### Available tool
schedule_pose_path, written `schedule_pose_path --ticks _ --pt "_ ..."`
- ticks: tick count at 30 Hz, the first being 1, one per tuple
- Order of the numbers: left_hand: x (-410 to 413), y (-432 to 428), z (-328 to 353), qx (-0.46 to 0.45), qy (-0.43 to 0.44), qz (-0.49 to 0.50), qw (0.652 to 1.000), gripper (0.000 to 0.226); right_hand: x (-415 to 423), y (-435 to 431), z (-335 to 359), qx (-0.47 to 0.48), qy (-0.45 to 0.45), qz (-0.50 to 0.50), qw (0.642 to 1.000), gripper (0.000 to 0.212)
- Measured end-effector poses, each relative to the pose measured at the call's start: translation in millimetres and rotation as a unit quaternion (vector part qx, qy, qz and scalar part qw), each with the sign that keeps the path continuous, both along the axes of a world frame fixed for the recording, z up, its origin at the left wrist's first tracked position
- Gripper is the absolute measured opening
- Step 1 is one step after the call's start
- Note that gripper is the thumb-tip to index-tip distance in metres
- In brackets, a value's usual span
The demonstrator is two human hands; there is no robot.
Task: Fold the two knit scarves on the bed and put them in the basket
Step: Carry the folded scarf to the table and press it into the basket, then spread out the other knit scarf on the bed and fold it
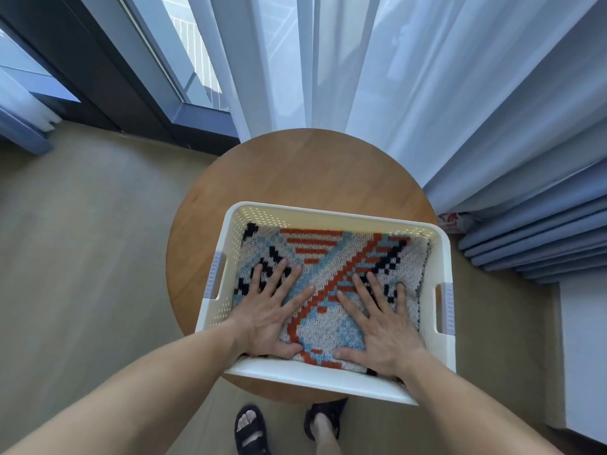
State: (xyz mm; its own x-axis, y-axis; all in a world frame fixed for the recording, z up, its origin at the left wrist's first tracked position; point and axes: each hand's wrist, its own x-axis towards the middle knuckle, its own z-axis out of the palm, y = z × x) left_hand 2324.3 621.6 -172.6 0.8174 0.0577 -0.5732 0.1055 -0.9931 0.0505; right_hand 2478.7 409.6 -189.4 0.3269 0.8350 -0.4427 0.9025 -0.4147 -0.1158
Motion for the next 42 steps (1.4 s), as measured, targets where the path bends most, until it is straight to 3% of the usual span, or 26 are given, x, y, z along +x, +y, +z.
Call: schedule_pose_path --ticks 4,7,10,19,28,31,36,42 --pt "2 -1 9 -0.026 -0.028 0.016 0.999 0.101 0 3 10 0.020 0.002 -0.003 1.000 0.102" --pt "16 10 17 -0.002 -0.095 0.123 0.988 0.093 10 17 21 0.086 -0.040 -0.058 0.994 0.092" --pt "33 27 14 0.023 -0.104 0.216 0.971 0.091 32 30 23 0.079 -0.070 -0.148 0.983 0.083" --pt "38 34 -3 0.079 -0.050 0.191 0.977 0.085 43 36 17 0.008 0.012 -0.166 0.986 0.087" --pt "19 26 70 0.045 0.004 0.193 0.980 0.075 39 57 70 -0.087 0.091 -0.202 0.971 0.086" --pt "-10 14 106 0.012 -0.011 0.193 0.981 0.071 19 66 94 -0.090 0.091 -0.183 0.975 0.081" --pt "-66 -3 162 -0.053 -0.049 0.326 0.943 0.047 -35 85 143 -0.091 0.064 -0.093 0.989 0.060" --pt "-193 -34 218 0.006 -0.061 0.395 0.917 0.055 -140 105 203 -0.083 0.048 0.049 0.994 0.044"
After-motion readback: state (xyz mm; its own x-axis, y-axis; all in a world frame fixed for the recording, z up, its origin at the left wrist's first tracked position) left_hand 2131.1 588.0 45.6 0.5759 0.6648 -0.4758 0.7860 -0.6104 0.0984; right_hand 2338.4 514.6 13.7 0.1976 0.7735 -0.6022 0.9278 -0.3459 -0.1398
